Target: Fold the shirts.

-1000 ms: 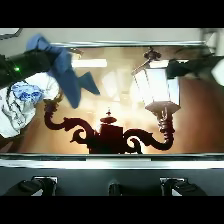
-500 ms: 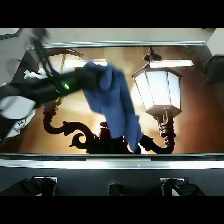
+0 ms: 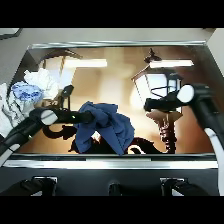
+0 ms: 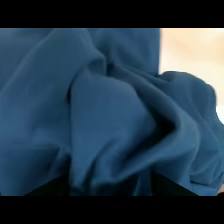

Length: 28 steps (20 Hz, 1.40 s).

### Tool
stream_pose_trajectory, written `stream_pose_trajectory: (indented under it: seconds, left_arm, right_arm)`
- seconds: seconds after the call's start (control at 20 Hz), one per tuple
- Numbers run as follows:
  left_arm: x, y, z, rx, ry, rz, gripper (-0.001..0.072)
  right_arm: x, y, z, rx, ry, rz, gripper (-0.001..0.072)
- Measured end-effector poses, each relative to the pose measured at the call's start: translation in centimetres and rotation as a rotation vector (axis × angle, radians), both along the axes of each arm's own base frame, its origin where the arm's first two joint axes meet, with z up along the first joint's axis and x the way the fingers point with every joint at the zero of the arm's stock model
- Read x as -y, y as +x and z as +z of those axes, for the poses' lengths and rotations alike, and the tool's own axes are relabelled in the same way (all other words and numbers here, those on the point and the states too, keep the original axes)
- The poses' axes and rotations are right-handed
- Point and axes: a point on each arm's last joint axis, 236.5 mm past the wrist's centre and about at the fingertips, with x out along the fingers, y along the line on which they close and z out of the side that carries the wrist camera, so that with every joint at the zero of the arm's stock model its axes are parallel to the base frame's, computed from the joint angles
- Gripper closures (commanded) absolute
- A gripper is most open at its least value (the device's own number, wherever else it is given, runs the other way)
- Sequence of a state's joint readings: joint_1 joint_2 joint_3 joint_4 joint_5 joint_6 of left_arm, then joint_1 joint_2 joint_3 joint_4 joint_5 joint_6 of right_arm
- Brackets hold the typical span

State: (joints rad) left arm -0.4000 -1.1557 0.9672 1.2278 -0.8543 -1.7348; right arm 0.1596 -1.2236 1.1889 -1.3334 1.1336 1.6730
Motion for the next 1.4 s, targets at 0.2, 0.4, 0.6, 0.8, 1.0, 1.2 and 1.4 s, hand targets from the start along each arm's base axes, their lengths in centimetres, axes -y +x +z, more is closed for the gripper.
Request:
stream_pose_trajectory:
  seconds: [0.2,0.4,0.6,0.8,1.0,1.2,1.4]
  left_arm:
    - [-6.1,-0.2,0.5,-0.103,0.063,0.009,0.0112]
    - [-8.8,-5.9,-3.3,-0.309,0.090,-0.041,0.0111]
    - [-7.3,-11.0,-7.2,-0.423,-0.004,-0.059,0.0111]
    - [-4.5,-12.7,-9.7,-0.451,-0.110,-0.038,0.0112]
    - [-2.7,-12.3,-11.3,-0.436,-0.145,-0.007,0.0343]
    - [-2.7,-11.6,-12.4,-0.429,-0.145,0.041,0.0678]
    - [-2.7,-11.0,-12.3,-0.410,-0.148,0.054,0.0680]
  right_arm:
    - [-2.0,-1.0,-3.9,-0.128,0.068,0.045,0.0009]
    - [-2.9,-5.8,-6.9,-0.341,0.081,0.173,0.0011]
    - [-4.1,-10.5,-9.3,-0.511,0.150,0.226,0.0012]
    - [-5.7,-12.9,-11.4,-0.579,0.243,0.190,0.0013]
    - [-8.0,-14.2,-13.1,-0.579,0.264,0.193,0.0007]
    - [-12.1,-15.5,-14.1,-0.608,0.317,0.199,0.0017]
    - [-15.4,-15.4,-15.1,-0.577,0.367,0.185,0.0666]
